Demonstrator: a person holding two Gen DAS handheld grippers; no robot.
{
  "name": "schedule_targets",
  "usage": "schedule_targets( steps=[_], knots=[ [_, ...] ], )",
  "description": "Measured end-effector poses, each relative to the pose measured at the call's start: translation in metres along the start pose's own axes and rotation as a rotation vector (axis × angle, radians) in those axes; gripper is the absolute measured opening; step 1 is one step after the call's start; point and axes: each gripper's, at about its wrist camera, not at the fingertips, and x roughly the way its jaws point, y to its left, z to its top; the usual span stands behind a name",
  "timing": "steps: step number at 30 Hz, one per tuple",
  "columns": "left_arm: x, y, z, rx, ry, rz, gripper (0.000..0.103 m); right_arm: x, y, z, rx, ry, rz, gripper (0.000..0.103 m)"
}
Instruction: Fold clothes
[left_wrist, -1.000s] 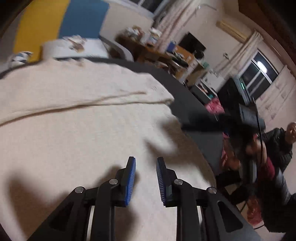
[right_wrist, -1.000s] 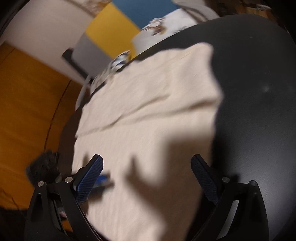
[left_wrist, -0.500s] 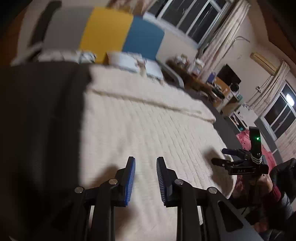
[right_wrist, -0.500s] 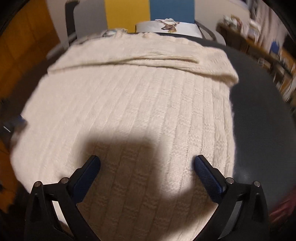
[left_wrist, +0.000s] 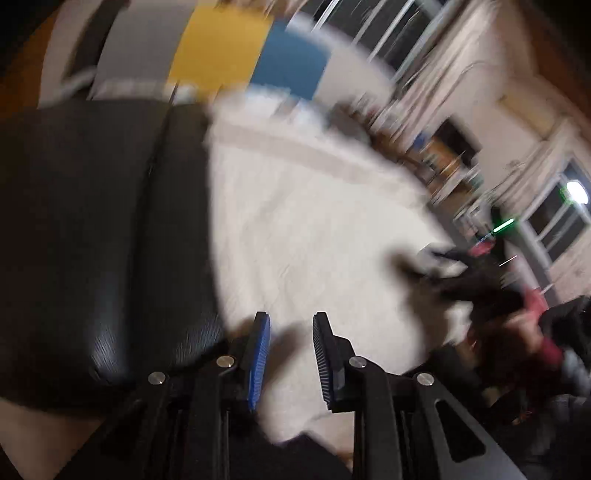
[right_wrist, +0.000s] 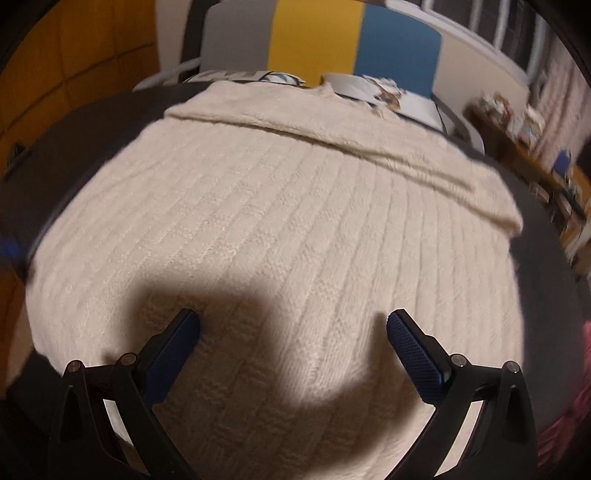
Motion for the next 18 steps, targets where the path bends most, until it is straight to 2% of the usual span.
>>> schedule_targets(
  steps=[2, 5, 9, 11, 14, 18],
  knots=[
    [-0.002, 0.004, -0.001, -0.019, -0.009, -0.008, 0.021, 0.000, -0.007, -0.004, 0.033, -0.002, 0.021, 0.103],
    [-0.011, -0.004, 0.007, 0.023, -0.035, 0.024, 0.022, -0.007, -0.006, -0.006, 0.014, -0.002, 0.011, 0.103],
    [-0.012, -0.020, 0.027, 0.074, -0.101, -0.041, 0.024, -0.022, -0.003, -0.005, -0.011, -0.026, -0.031, 0.103],
    [0.006, -0.027, 0.038, 0.114, -0.072, 0.010, 0.024, -0.025, -0.003, -0.002, -0.021, -0.041, -0.042, 0.103],
    [0.030, -0.019, 0.030, 0.112, 0.007, 0.067, 0.022, -0.013, -0.004, -0.004, -0.030, 0.005, -0.073, 0.103],
    [0.022, -0.009, 0.030, 0.045, 0.011, 0.010, 0.023, -0.006, -0.025, -0.017, 0.067, -0.004, -0.011, 0.103]
  ],
)
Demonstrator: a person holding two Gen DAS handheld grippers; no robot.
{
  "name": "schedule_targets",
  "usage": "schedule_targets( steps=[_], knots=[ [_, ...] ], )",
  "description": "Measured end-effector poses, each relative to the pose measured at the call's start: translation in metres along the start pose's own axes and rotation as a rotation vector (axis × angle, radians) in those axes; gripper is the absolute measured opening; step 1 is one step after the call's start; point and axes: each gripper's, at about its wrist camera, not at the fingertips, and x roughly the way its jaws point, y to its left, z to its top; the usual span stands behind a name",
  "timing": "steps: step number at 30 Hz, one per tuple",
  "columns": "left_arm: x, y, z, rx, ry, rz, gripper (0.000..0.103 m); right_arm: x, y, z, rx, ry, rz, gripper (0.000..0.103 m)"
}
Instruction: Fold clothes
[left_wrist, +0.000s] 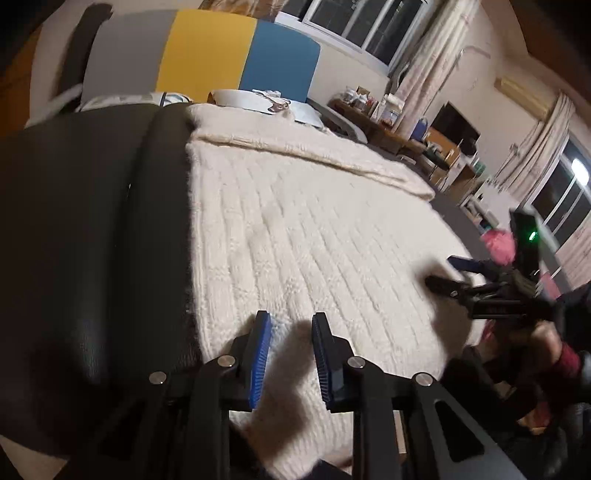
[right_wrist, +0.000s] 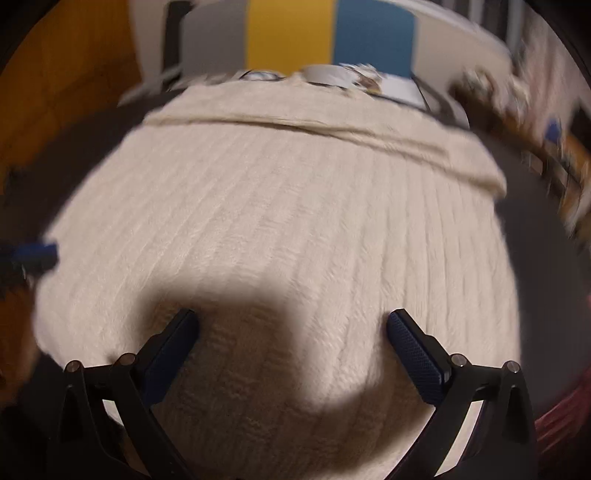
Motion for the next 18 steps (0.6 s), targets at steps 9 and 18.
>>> schedule_targets(
  steps=[9, 18],
  knots=[
    [0.024, 0.011, 0.074, 0.004, -0.051, 0.007, 0.024, -0.002, 0.014, 0.047, -0.042, -0.039, 0.041, 0.103],
    [0.039, 0.025, 0.066, -0.023, -0.011, 0.051, 0.021, 0.034, 0.014, 0.038, -0.066, -0.040, 0.056, 0.103]
  ],
)
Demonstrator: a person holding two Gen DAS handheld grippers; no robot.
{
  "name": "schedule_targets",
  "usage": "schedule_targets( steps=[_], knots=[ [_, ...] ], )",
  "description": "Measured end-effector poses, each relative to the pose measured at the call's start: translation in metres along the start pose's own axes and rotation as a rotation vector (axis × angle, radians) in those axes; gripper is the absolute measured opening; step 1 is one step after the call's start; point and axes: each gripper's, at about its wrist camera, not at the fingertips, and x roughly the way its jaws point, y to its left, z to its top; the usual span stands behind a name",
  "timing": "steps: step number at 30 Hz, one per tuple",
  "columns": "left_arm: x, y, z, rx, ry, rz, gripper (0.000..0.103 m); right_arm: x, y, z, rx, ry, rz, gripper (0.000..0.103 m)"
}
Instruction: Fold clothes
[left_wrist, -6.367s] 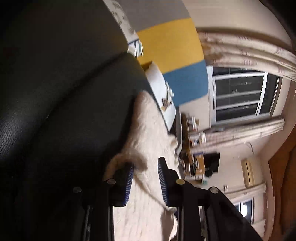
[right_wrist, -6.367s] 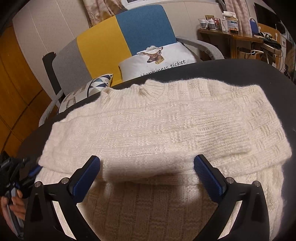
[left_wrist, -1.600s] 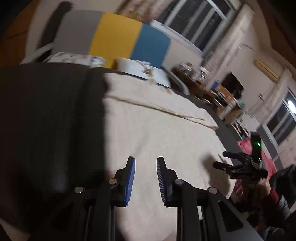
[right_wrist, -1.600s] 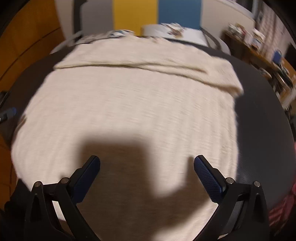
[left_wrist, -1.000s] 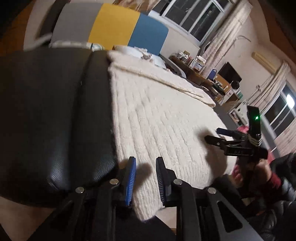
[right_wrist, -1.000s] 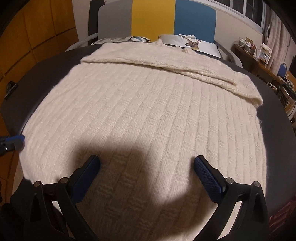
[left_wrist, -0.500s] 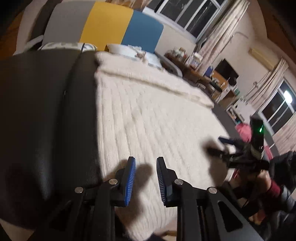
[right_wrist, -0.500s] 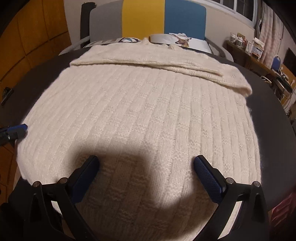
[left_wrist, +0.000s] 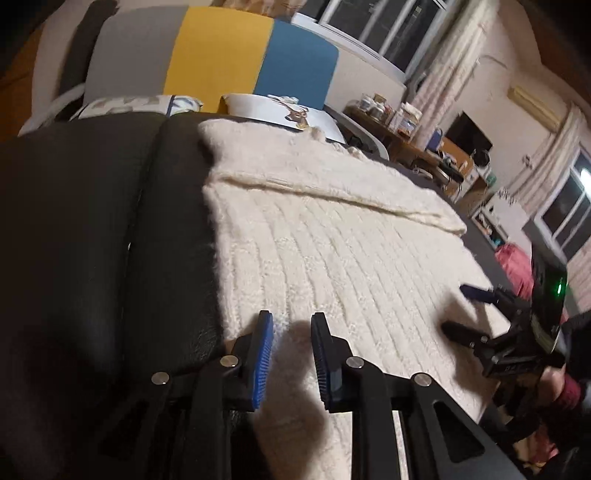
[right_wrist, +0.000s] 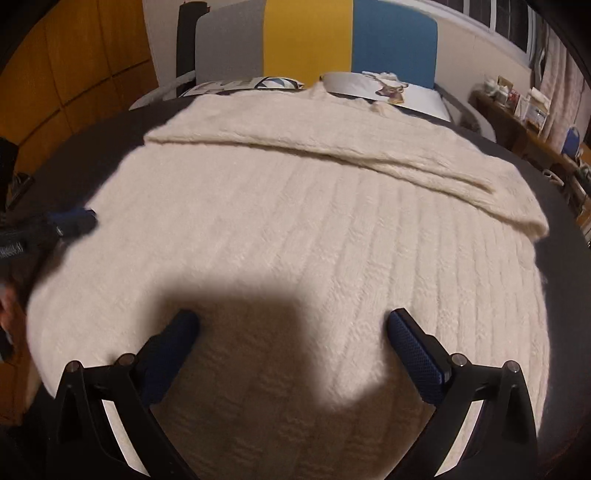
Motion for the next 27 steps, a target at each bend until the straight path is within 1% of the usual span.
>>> schedule_targets(
  steps=[2, 4, 5, 6, 8, 10, 11, 12, 13, 14, 16, 17, 18, 19, 20, 22, 23, 25, 27],
  knots=[
    [0.000, 0.002, 0.009, -0.029, 0.005, -0.018, 0.022, 0.000, -0.001, 0.000, -0.003, 0.002, 0.007, 0.103],
    [-0.003, -0.002, 0.018, -0.015, -0.026, -0.045, 0.023, 0.000, -0.002, 0.005, 0.003, 0.030, 0.020, 0.103],
    [-0.001, -0.003, 0.024, -0.007, -0.036, -0.045, 0.023, -0.001, -0.002, 0.010, 0.001, 0.036, 0.031, 0.103],
    [0.004, -0.003, 0.030, -0.001, -0.042, -0.038, 0.023, -0.002, -0.003, 0.016, -0.005, 0.036, 0.046, 0.103],
    [0.012, -0.004, 0.044, 0.011, -0.054, -0.023, 0.023, -0.004, -0.005, 0.031, -0.027, 0.016, 0.033, 0.103],
    [0.027, -0.001, 0.051, -0.003, -0.015, 0.018, 0.023, 0.000, -0.007, 0.048, -0.045, -0.005, 0.002, 0.103],
    [0.034, 0.004, 0.052, -0.017, 0.005, 0.036, 0.022, 0.006, -0.011, 0.053, -0.043, 0.000, -0.018, 0.103],
    [0.040, 0.009, 0.050, -0.031, 0.023, 0.052, 0.019, 0.014, -0.016, 0.055, -0.032, 0.018, -0.042, 0.103],
    [0.041, 0.013, 0.049, -0.042, 0.020, 0.056, 0.019, 0.022, -0.022, 0.057, -0.022, 0.035, -0.066, 0.103],
    [0.038, 0.016, 0.047, -0.049, 0.011, 0.058, 0.018, 0.026, -0.029, 0.055, 0.005, 0.038, -0.068, 0.103],
    [0.035, 0.018, 0.046, -0.073, 0.002, 0.045, 0.016, 0.029, -0.047, 0.046, 0.082, 0.018, -0.035, 0.103],
    [0.033, 0.019, 0.048, -0.087, 0.001, 0.031, 0.018, 0.028, -0.051, 0.043, 0.095, 0.016, -0.028, 0.103],
    [0.032, 0.019, 0.050, -0.100, 0.000, 0.017, 0.023, 0.027, -0.050, 0.043, 0.085, 0.018, -0.029, 0.103],
    [0.030, 0.016, 0.053, -0.092, -0.007, 0.008, 0.023, 0.027, -0.049, 0.043, 0.076, 0.020, -0.027, 0.103],
    [0.028, 0.008, 0.057, -0.053, -0.028, 0.016, 0.023, 0.026, -0.049, 0.045, 0.069, 0.023, -0.019, 0.103],
    [0.029, -0.004, 0.065, 0.014, -0.052, 0.065, 0.024, 0.021, -0.050, 0.054, 0.051, 0.007, -0.004, 0.103],
    [0.034, -0.007, 0.070, 0.029, -0.046, 0.092, 0.024, 0.018, -0.053, 0.060, 0.042, -0.012, -0.027, 0.103],
    [0.045, -0.002, 0.076, 0.009, -0.025, 0.134, 0.024, 0.015, -0.064, 0.070, 0.041, -0.031, -0.080, 0.103],
    [0.052, 0.006, 0.074, -0.011, -0.026, 0.148, 0.022, 0.024, -0.085, 0.076, 0.084, -0.006, -0.130, 0.103]
  ],
)
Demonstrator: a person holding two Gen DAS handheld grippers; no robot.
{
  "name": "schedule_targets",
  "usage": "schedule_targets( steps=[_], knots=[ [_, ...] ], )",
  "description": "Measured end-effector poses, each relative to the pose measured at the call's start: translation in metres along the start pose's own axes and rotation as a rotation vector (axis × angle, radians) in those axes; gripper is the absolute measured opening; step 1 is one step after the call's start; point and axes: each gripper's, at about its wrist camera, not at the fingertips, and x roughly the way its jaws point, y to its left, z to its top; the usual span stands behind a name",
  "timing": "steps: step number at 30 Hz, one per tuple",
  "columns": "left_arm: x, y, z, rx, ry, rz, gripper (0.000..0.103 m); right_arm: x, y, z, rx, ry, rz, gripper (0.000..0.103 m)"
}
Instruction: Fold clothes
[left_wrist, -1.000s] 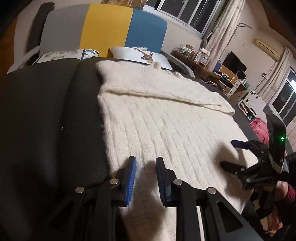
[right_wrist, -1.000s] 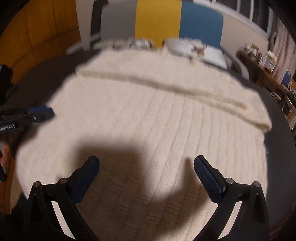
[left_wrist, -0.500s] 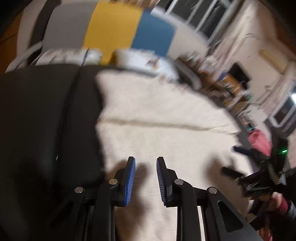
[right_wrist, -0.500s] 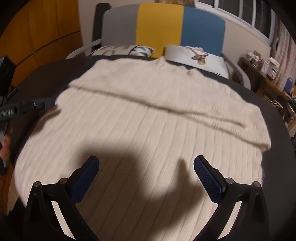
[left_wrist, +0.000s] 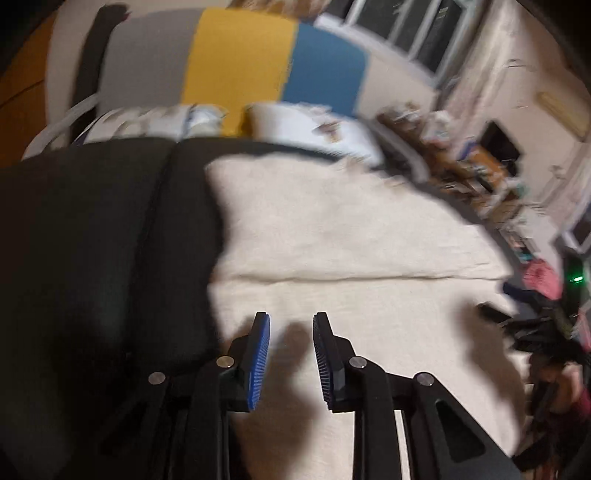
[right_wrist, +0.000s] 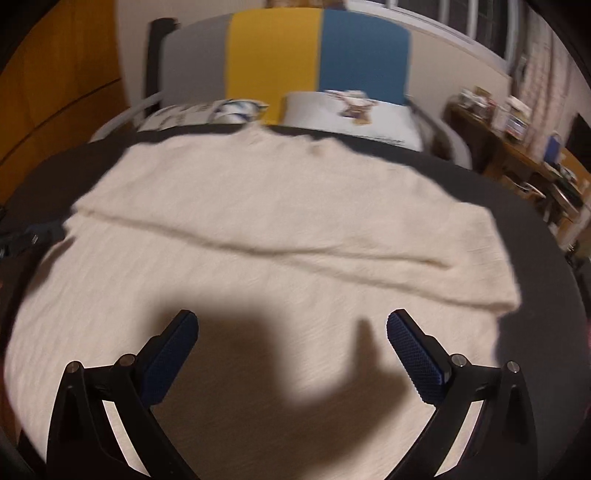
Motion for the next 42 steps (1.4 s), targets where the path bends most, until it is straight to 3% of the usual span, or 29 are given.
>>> schedule_targets(
  steps=[2, 4, 8, 12, 15, 18, 21, 26, 31, 33, 36, 39, 42],
  knots=[
    [0.006, 0.004, -0.001, 0.001, -0.003, 0.015, 0.022, 0.021, -0.023, -0.005, 0.063, 0.069, -0.032, 0.103],
    [0.010, 0.000, 0.002, 0.039, 0.000, 0.052, 0.022, 0.026, -0.040, -0.012, 0.141, 0.066, 0.028, 0.103],
    [0.009, -0.014, 0.012, 0.110, 0.012, 0.123, 0.023, 0.020, -0.040, -0.010, 0.121, 0.059, 0.035, 0.103],
    [-0.030, -0.031, -0.007, 0.103, -0.034, 0.056, 0.024, -0.020, -0.039, -0.020, 0.094, 0.029, 0.129, 0.103],
    [-0.055, -0.050, -0.040, 0.124, -0.043, 0.007, 0.025, -0.050, -0.032, -0.051, 0.053, 0.051, 0.193, 0.103],
    [-0.044, -0.053, -0.070, 0.123, 0.032, 0.028, 0.024, -0.056, -0.032, -0.094, 0.056, 0.137, 0.162, 0.103],
    [-0.041, -0.048, -0.074, 0.091, -0.005, 0.026, 0.025, -0.061, -0.032, -0.116, 0.026, 0.050, 0.117, 0.103],
    [-0.071, -0.057, -0.072, 0.078, -0.033, 0.019, 0.025, -0.075, -0.032, -0.113, 0.055, 0.062, 0.119, 0.103],
    [-0.072, -0.058, -0.104, 0.116, 0.012, 0.036, 0.025, -0.096, -0.037, -0.126, 0.084, 0.075, 0.205, 0.103],
    [-0.072, -0.052, -0.109, 0.093, -0.034, 0.010, 0.026, -0.087, -0.029, -0.138, 0.040, 0.105, 0.178, 0.103],
    [-0.077, -0.042, -0.098, -0.038, -0.020, -0.040, 0.026, -0.085, -0.022, -0.140, 0.021, 0.114, 0.151, 0.103],
    [-0.090, -0.042, -0.100, -0.022, -0.026, -0.015, 0.026, -0.096, -0.040, -0.138, 0.092, 0.124, 0.263, 0.103],
    [-0.106, -0.040, -0.113, -0.005, -0.041, 0.000, 0.026, -0.115, -0.076, -0.147, 0.262, 0.093, 0.413, 0.103]
  ],
)
